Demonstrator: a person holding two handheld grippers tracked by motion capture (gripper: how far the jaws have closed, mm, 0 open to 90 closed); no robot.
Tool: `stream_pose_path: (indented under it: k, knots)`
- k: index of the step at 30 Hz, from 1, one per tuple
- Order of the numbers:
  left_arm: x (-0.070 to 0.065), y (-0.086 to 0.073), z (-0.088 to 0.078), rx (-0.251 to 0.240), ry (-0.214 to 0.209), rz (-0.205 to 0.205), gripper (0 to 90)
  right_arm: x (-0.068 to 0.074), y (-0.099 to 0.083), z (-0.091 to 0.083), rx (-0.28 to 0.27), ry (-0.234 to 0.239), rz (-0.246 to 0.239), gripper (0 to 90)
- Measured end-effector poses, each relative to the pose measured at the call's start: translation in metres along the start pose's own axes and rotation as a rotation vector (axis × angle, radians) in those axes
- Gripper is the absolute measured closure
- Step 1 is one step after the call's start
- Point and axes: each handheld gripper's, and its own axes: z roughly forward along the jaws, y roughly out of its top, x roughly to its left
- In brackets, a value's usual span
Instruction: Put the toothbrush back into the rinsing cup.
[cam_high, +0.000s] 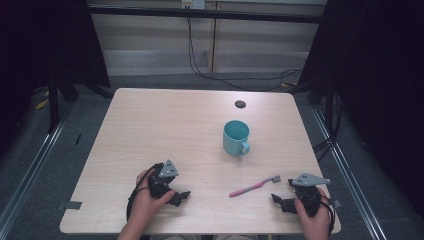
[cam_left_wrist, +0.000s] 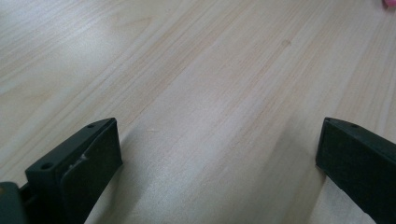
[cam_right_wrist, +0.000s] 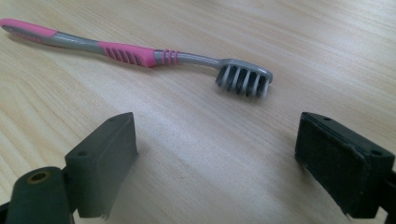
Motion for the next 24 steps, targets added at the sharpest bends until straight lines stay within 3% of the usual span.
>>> stream_pose_path:
  k: [10, 14, 19, 23, 24]
  knots:
    - [-0.004, 0.005, 0.005, 0.001, 0.003, -0.01, 0.0, 0.0, 0.0, 0.0, 0.0, 0.0, 0.0, 12.3]
    - [-0.009, 0.011, 0.009, 0.019, -0.018, 0.011, 0.2, 0.0, 0.0, 0.0, 0.0, 0.0, 0.0, 12.3]
    - [-0.013, 0.023, 0.007, 0.062, -0.074, 0.049, 19.2, 0.0, 0.0, 0.0, -0.001, 0.0, 0.0, 12.3]
    - [-0.015, 0.029, 0.009, 0.078, -0.11, 0.044, 23.0, 0.0, 0.0, 0.0, -0.001, -0.001, 0.0, 12.3]
    - [-0.017, 0.034, 0.011, 0.09, -0.135, 0.025, 23.8, 0.0, 0.0, 0.0, 0.0, -0.001, 0.001, 12.3]
